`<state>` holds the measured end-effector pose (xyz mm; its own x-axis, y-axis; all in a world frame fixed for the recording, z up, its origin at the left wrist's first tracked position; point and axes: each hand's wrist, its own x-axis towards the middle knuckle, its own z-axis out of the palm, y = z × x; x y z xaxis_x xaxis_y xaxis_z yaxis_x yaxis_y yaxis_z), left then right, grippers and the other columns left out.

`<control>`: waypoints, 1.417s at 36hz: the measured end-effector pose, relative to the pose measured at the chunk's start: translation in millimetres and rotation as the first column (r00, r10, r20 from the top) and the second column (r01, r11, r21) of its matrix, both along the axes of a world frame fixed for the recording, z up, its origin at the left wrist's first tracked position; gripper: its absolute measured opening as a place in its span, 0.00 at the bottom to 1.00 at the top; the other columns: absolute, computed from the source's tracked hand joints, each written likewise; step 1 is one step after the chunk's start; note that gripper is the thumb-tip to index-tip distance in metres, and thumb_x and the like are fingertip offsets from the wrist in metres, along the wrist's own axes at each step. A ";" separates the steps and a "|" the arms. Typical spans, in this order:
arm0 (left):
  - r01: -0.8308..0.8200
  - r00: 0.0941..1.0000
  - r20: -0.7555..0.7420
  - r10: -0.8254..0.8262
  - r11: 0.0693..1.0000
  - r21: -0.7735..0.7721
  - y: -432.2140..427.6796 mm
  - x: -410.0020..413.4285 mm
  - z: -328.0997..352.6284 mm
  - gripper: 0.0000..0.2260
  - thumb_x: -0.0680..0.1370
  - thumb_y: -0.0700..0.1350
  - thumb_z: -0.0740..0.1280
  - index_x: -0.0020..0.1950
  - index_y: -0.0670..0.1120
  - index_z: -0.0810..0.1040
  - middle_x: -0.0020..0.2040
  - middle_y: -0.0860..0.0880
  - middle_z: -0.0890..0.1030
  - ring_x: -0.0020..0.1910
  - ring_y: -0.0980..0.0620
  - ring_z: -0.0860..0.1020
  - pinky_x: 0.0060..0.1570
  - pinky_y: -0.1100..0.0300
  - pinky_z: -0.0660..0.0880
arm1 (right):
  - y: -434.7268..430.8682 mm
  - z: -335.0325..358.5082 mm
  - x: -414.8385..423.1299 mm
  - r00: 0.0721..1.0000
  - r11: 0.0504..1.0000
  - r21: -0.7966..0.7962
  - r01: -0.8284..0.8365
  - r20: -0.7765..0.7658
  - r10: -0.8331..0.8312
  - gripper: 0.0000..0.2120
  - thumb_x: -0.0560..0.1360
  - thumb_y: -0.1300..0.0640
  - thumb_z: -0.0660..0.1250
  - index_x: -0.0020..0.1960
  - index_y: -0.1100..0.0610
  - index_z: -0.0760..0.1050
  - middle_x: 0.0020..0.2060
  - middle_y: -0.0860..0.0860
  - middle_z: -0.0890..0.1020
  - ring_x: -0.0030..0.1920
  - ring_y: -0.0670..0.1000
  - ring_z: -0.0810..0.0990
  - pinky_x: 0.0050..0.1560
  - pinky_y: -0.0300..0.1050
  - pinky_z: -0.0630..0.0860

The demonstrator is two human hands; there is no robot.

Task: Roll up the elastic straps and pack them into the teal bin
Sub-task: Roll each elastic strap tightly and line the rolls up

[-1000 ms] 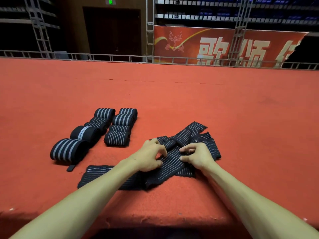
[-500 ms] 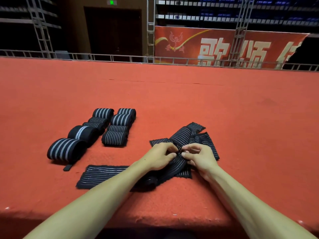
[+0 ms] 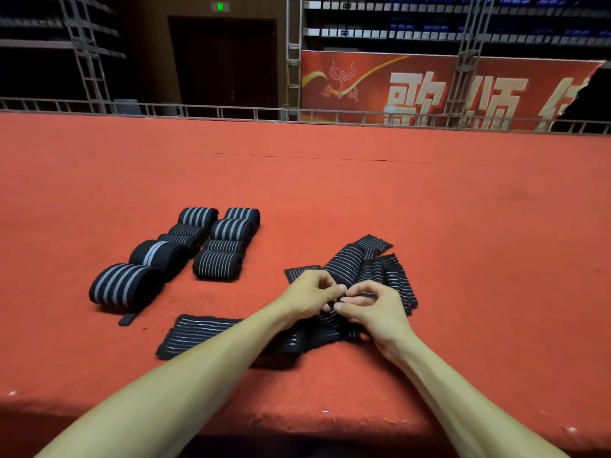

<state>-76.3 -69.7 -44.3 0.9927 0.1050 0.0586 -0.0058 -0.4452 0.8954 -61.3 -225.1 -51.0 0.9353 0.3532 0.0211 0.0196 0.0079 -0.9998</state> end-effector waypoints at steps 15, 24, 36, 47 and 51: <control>0.076 0.993 -0.089 -0.075 0.997 0.009 17.3 -8.9 12.9 0.08 0.78 0.33 0.63 0.48 0.43 0.78 0.36 0.47 0.78 0.32 0.54 0.74 0.34 0.63 0.72 | 0.8 -1.3 -6.8 0.988 0.966 0.238 -0.098 -0.091 0.123 0.10 0.73 0.77 0.66 0.47 0.64 0.76 0.41 0.59 0.84 0.42 0.58 0.84 0.46 0.45 0.84; 0.098 0.995 -0.001 -0.099 0.985 0.145 27.8 -30.5 47.0 0.11 0.78 0.30 0.62 0.48 0.44 0.80 0.39 0.49 0.79 0.37 0.57 0.74 0.40 0.64 0.72 | -6.4 11.6 0.0 0.992 0.999 -0.036 -0.007 0.125 0.011 0.11 0.73 0.71 0.71 0.45 0.56 0.77 0.45 0.54 0.80 0.39 0.49 0.81 0.44 0.50 0.82; -0.097 0.970 0.239 0.045 0.972 0.212 46.2 -57.3 95.4 0.10 0.80 0.36 0.64 0.54 0.49 0.80 0.49 0.51 0.82 0.49 0.53 0.80 0.53 0.57 0.77 | 26.2 67.4 -10.2 0.846 0.983 -0.159 -0.095 0.507 0.164 0.09 0.72 0.66 0.74 0.42 0.53 0.81 0.37 0.44 0.82 0.37 0.38 0.77 0.44 0.33 0.72; 0.094 0.946 0.305 -0.111 0.993 0.072 41.6 -84.4 99.1 0.18 0.79 0.36 0.67 0.62 0.51 0.64 0.56 0.49 0.75 0.44 0.57 0.79 0.45 0.61 0.77 | 25.1 117.7 1.5 0.780 0.990 -0.140 0.013 0.621 0.078 0.16 0.71 0.67 0.73 0.49 0.46 0.83 0.48 0.44 0.85 0.52 0.47 0.83 0.59 0.52 0.79; 0.093 0.953 0.254 -0.167 0.956 0.278 34.8 -90.1 88.8 0.22 0.77 0.35 0.68 0.65 0.51 0.64 0.46 0.50 0.73 0.37 0.61 0.72 0.44 0.65 0.72 | 21.8 131.8 1.3 0.776 0.992 -0.123 0.028 0.628 0.056 0.17 0.72 0.69 0.72 0.54 0.51 0.83 0.51 0.48 0.85 0.53 0.51 0.84 0.59 0.56 0.79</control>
